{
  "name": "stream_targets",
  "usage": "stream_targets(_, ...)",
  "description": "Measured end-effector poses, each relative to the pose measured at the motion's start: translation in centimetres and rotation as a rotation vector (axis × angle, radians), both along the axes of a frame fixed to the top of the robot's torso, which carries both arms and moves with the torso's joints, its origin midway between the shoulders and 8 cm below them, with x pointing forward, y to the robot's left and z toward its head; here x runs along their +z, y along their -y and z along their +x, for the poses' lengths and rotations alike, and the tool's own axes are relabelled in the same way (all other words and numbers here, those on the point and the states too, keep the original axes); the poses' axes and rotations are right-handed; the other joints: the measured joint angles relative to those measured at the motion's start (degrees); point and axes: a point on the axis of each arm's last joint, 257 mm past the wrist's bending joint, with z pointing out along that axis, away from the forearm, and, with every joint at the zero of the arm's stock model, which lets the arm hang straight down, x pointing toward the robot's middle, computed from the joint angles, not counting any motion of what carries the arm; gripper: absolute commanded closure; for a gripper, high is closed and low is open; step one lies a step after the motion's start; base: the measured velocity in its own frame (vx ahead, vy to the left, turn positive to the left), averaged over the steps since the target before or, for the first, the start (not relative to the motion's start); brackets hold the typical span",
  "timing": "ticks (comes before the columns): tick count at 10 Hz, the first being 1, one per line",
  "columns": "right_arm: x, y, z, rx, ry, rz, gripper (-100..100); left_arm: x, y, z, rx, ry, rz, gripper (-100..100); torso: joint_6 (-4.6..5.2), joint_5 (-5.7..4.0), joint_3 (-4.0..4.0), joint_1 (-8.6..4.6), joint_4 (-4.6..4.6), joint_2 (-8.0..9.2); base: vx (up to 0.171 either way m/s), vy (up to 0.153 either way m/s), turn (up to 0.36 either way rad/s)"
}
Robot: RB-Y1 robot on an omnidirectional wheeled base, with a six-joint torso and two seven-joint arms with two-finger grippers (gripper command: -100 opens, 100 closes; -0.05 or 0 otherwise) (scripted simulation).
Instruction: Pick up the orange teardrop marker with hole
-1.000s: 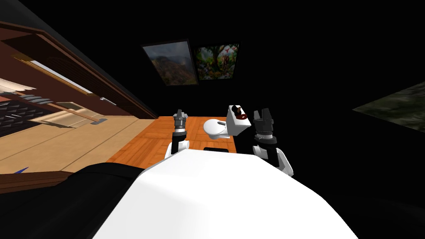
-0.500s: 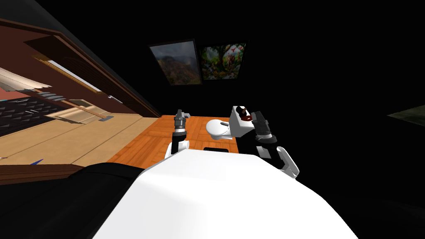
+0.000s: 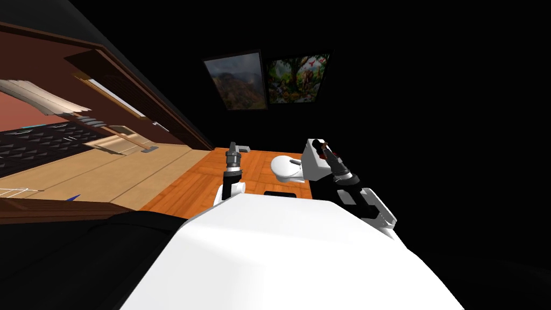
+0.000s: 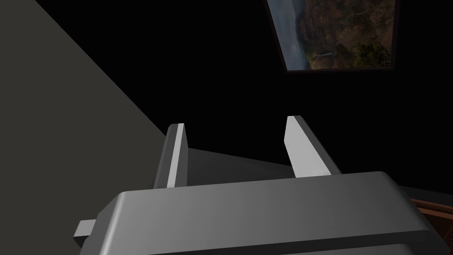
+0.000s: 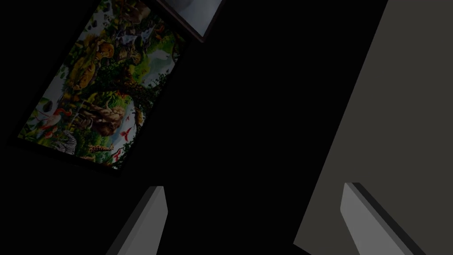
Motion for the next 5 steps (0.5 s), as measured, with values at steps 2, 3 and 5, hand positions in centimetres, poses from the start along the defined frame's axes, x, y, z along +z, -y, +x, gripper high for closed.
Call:
stream_targets(2,-1.4,0.2,0.3,0.015,-0.021,-0.073,-100,0.0,0.0,0.0,0.000,0.000,0.000,0,0.00,-0.01,0.01,-0.02,0.01,0.03,0.032,0.067,0.103)
stream_targets(3,-1.8,0.2,0.4,0.024,-0.029,-0.104,-100,0.0,0.0,0.0,0.000,0.000,0.000,0,0.03,-0.01,0.02,-0.08,0.01,0.05,0.039,0.064,0.146)
stream_targets(5,-3.3,0.4,0.6,0.039,-0.052,-0.179,-100,0.0,0.0,0.0,0.000,0.000,0.000,0,0.03,-0.02,0.02,-0.10,0.01,0.04,0.042,0.057,0.100)
